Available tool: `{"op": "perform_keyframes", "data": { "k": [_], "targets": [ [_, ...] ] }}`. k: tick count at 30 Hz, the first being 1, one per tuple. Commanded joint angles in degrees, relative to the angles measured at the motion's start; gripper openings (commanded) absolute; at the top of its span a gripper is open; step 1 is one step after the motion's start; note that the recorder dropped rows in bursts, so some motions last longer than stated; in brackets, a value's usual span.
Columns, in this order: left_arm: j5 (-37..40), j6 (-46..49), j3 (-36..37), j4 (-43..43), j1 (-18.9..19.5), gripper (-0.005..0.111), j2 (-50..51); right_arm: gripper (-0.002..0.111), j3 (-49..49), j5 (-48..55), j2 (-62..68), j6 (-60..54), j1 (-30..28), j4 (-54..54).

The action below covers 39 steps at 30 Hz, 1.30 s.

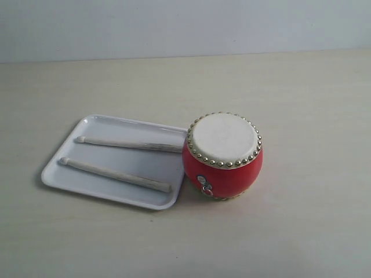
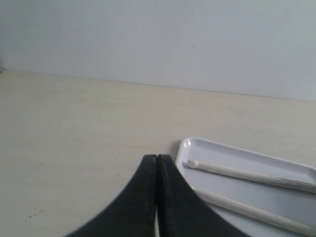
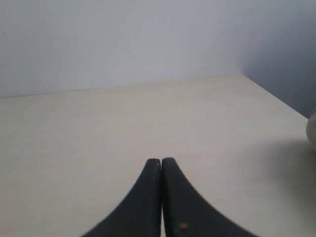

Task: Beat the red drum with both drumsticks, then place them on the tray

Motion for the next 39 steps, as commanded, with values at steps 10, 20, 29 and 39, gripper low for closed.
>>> {"op": "perform_keyframes", "data": {
  "k": [10,20,29,39],
  "targets": [
    [0.1,0.2,0.2,0.1,0.1,0.000,-0.3,0.000,0.3,-0.9,-0.2,0.1,-0.3,-0.1],
    [0.1,0.2,0.2,0.1,0.1,0.000,-0.3,0.000,0.3,-0.9,-0.2,0.1,-0.3,1.3],
    [0.1,0.2,0.2,0.1,0.1,0.000,-0.3,0.000,0.3,-0.9,-0.2,0.1,-0.3,1.3],
    [0.1,0.2,0.2,0.1,0.1,0.000,-0.3,0.000,0.3,-0.9,-0.2,0.1,-0.3,1.3]
  ]
}}
